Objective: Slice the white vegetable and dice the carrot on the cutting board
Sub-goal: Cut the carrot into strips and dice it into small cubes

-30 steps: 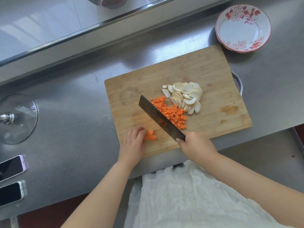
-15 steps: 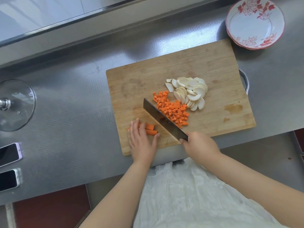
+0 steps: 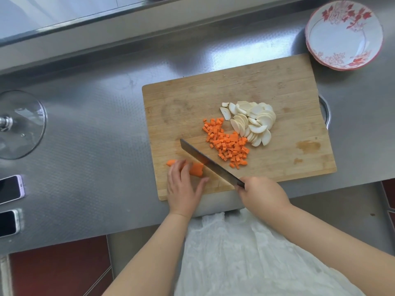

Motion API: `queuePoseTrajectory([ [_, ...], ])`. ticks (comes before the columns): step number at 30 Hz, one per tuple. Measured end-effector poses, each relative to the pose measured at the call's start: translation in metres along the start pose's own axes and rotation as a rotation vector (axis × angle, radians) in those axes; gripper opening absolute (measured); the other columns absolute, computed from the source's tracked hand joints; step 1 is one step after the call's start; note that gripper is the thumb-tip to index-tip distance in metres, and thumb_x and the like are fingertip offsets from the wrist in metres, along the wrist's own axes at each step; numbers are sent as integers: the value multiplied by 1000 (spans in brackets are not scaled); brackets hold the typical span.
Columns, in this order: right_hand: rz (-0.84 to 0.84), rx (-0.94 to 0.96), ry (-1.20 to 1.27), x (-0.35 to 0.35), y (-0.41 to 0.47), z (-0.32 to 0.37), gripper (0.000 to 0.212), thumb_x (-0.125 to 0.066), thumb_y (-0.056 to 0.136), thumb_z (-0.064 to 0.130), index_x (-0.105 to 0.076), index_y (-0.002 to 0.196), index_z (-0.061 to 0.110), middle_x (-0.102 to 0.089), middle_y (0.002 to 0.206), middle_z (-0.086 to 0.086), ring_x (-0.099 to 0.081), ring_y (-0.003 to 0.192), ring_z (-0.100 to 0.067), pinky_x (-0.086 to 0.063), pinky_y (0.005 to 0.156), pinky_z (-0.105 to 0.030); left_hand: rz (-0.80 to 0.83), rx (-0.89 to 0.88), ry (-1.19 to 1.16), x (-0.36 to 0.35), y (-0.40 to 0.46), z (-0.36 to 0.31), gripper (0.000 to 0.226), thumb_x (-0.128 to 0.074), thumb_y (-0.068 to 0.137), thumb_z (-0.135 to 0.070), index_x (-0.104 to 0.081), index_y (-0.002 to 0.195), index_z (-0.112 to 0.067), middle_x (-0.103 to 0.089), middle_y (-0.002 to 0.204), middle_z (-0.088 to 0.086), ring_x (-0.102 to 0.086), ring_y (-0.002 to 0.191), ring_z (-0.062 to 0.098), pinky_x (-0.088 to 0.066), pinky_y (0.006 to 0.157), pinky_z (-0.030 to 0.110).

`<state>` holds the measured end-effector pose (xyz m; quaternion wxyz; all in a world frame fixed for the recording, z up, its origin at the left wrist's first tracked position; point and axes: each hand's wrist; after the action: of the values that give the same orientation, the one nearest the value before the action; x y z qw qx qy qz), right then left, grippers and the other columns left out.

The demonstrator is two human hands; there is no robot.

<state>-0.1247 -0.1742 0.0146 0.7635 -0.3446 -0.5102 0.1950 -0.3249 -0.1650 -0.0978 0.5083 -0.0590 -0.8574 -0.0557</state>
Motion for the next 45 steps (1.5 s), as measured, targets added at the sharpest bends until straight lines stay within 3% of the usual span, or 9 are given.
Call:
queuePoseTrajectory([
  [4,-7,26,-77,4,1,2,23,-39,99,28,-60,99,22,-58,74,-1,-53,69,-24,-39,54,-28,-57,-178,-1,0,-3,15,30,-51,94,-33,-52,113,-9,-47,119,9,-47,112,32,-41,97,41],
  [7,-3,56,-152,5,4,2,22,-41,97,21,-61,104,26,-58,75,1,-59,74,-24,-40,53,-27,-69,-191,19,-2,-1,18,27,-49,94,-30,-52,112,-10,-48,118,8,-47,112,32,-40,96,41],
  [17,24,93,-265,9,4,5,21,-44,91,7,-56,100,22,-34,63,5,-44,67,-24,-21,44,-26,-82,-200,95,-4,3,21,24,-53,91,-33,-51,104,-13,-63,104,14,-47,111,30,-38,94,38],
  [25,48,88,-264,20,2,7,26,-43,89,2,-55,101,21,-33,64,4,-43,71,-24,-32,53,-27,-102,-219,93,-5,5,20,24,-52,92,-33,-52,104,-13,-63,104,13,-48,111,31,-40,93,39],
  [29,91,104,-274,27,0,9,28,-43,88,-1,-56,104,18,-32,66,4,-42,73,-24,-25,46,-27,-100,-234,96,-6,5,22,23,-54,92,-32,-52,106,-13,-65,103,14,-49,110,31,-40,93,39],
  [33,145,91,-296,39,2,16,24,-46,86,-6,-54,92,15,-35,68,1,-44,76,-25,-36,60,-31,-104,-244,98,-7,6,23,23,-54,92,-31,-54,108,-14,-65,104,13,-50,109,31,-40,94,39],
  [35,156,79,-300,42,3,21,23,-48,85,-9,-49,82,14,-48,76,-1,-52,80,-28,-39,62,-32,-105,-240,98,-6,6,22,23,-53,93,-32,-54,108,-14,-65,105,13,-49,110,30,-40,93,39],
  [37,156,77,-299,42,4,25,24,-49,85,-8,-57,91,13,-61,96,-5,-60,92,-29,-41,65,-32,-107,-236,101,-5,6,21,23,-53,92,-32,-54,107,-15,-66,104,13,-49,110,30,-40,93,39],
  [45,187,48,-285,42,5,35,34,-50,85,-9,-60,112,9,-61,112,-9,-58,105,-30,-42,70,-33,-144,-250,99,-7,8,20,22,-53,92,-33,-53,104,-14,-65,101,15,-49,109,32,-39,94,40],
])
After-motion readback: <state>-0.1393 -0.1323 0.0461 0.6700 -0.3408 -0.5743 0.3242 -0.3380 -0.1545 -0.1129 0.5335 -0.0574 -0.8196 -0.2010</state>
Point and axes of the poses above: each hand's wrist, its own y-axis towards the middle knuckle, its own x-axis out of the back of the hand, z = x × y
